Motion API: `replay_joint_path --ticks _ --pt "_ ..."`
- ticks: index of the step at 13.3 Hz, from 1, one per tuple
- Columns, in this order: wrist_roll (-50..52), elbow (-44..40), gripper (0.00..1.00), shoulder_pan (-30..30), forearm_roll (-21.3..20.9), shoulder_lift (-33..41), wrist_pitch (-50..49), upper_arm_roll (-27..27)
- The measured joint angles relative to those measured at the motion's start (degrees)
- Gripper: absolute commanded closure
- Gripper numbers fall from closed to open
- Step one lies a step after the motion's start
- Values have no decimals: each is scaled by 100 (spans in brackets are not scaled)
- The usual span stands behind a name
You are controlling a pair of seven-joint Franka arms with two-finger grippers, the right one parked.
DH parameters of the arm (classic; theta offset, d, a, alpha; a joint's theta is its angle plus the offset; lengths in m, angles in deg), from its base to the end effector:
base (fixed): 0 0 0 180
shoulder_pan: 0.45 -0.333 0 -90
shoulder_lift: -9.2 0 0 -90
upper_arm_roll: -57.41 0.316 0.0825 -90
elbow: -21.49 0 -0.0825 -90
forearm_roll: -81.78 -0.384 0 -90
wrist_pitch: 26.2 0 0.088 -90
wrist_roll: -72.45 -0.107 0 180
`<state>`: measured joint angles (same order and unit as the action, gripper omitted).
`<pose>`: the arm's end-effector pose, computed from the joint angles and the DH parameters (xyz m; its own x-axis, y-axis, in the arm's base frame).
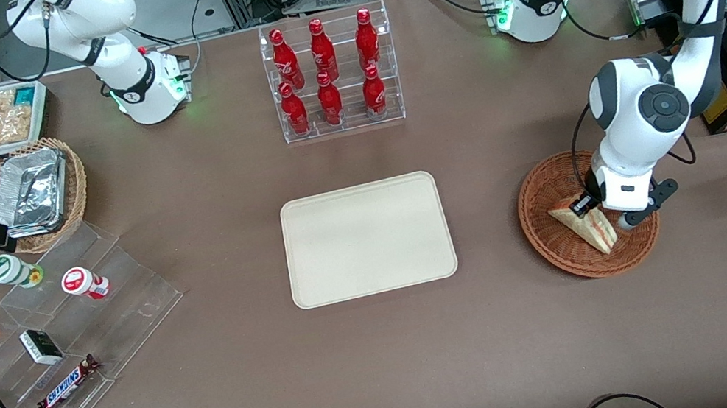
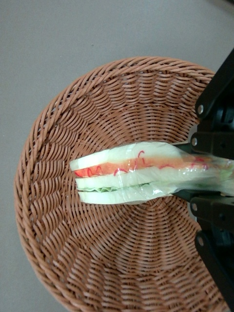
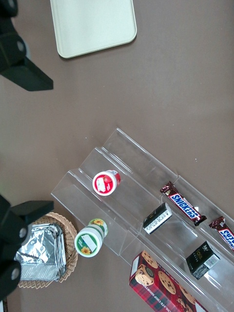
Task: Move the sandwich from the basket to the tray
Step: 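Close the left gripper on the sandwich and lift it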
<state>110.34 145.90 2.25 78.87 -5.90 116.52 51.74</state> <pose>0.5620 -0.0825 0.2769 0.8856 0.4617 0.0499 0.4608 -0.8870 0.0296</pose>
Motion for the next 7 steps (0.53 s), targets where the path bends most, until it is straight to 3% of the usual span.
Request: replay_joint_path --ticks 4,7 --pt "-103 -648 100 -3 -325 557 -1628 -122" --pt "-146 -1486 100 8 -325 731 -2652 -641"
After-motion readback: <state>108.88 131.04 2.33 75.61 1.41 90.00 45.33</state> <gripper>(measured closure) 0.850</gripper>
